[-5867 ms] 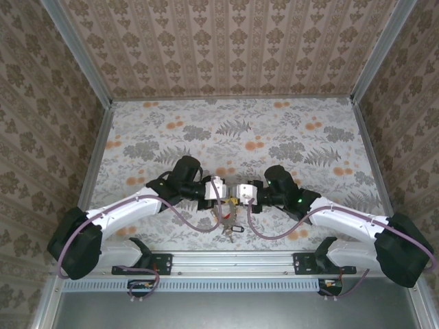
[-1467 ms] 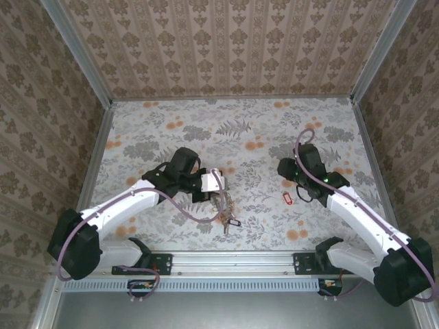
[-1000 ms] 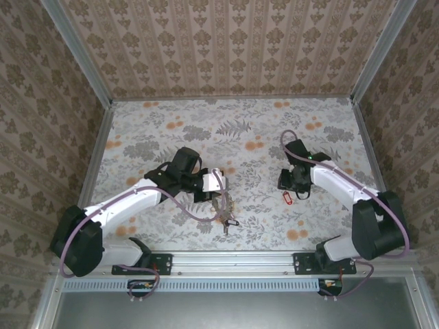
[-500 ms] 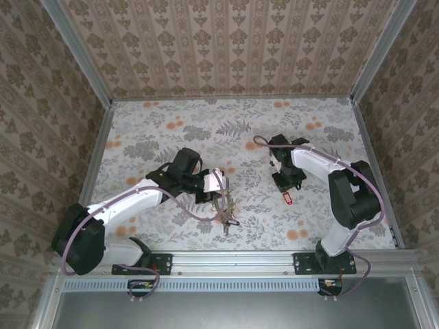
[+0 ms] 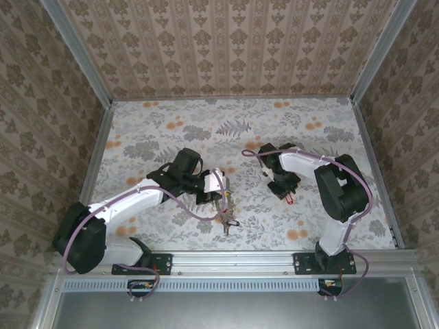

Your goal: Put the keys on the keyring

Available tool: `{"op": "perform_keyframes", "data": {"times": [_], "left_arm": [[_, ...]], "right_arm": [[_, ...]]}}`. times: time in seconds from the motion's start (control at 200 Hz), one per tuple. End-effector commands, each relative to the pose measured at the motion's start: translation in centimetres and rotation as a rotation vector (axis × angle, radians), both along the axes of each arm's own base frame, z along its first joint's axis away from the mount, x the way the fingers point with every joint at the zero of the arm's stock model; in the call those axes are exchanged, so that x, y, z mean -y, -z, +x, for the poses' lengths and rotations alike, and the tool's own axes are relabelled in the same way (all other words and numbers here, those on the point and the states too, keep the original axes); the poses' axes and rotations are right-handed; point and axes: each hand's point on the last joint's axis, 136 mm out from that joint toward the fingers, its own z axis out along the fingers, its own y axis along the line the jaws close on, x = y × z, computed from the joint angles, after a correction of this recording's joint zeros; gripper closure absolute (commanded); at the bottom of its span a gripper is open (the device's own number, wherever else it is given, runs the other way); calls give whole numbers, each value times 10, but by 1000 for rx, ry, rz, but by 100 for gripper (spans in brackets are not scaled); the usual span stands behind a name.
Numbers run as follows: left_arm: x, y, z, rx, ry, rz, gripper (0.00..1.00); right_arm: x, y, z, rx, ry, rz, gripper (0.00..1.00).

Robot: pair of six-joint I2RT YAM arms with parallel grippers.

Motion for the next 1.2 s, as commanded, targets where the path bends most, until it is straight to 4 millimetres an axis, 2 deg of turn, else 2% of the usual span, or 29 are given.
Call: {"op": "perform_keyframes", "data": {"times": [0.0,0.275,0.53,0.665,0.865,1.195], "left_arm": [[1,0,-3,-30,13,-17,100],[1,4,-6,-32,27,11,100],[2,9,-10,-28,45,36,100],[2,9,-12,-23,51,41,100],[2,9,-13,-17,56,48,100],[6,4,-16,-34,65,12,100]], "right_arm": [[8,-1,0,11,-18,-49,73],[6,-9,3,49,-10,-25,75],[14,-11,10,86,-3,-68,80],[16,-12,11,97,1,-76,85],[17,-11,11,102,11,-82,85],[15,-10,15,121,30,-54,93]]}}
